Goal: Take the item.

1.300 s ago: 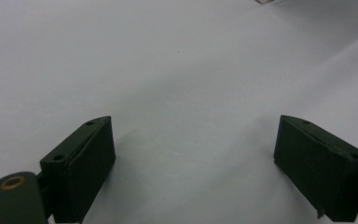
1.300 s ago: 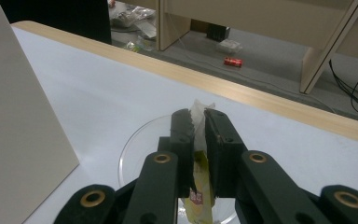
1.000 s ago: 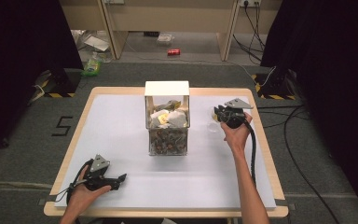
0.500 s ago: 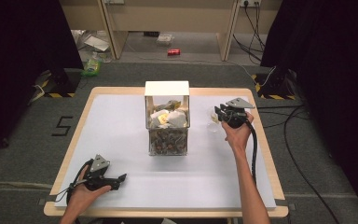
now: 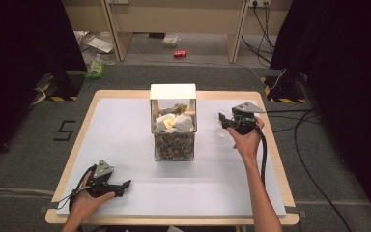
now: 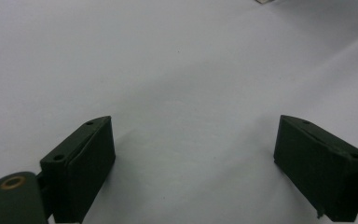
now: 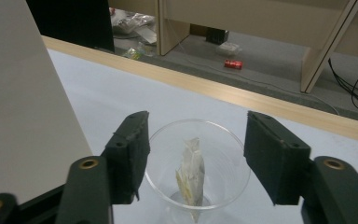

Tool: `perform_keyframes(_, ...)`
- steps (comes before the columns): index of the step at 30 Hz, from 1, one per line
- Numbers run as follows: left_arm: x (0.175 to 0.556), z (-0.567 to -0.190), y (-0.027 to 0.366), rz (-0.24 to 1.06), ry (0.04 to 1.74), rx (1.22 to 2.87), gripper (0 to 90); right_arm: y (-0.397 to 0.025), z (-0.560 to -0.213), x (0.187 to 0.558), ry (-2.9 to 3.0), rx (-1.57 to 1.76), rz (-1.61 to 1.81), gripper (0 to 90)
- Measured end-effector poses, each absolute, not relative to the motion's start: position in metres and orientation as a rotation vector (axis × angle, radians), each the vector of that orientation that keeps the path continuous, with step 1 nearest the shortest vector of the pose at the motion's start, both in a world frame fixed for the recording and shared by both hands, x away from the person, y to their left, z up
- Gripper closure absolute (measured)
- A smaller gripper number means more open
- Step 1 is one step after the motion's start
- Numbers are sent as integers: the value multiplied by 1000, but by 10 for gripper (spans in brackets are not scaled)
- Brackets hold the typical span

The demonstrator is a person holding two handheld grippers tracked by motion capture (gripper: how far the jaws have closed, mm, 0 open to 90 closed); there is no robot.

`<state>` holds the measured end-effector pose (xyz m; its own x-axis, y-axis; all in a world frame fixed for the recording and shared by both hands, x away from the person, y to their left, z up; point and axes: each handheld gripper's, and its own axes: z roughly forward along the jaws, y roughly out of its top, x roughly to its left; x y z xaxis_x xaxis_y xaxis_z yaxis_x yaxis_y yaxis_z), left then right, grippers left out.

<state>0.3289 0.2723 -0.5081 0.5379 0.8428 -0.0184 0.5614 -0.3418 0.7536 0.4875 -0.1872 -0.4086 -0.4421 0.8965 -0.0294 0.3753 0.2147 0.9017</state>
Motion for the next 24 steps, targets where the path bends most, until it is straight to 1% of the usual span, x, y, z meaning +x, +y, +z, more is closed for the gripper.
perform_keyframes(3, 329, -508, 272, 487, 1133, 2045, 114, -185, -407, 484, 1932, 1179, 1186, 343)
perform_keyframes(8, 329, -508, 272, 486, 1133, 2045, 114, -181, -404, 472, 1950, 1170, 1174, 311)
perform_keyframes(24, 329, -508, 272, 483, 1132, 2043, 116, -186, -405, 449, 1983, 1170, 1191, 300)
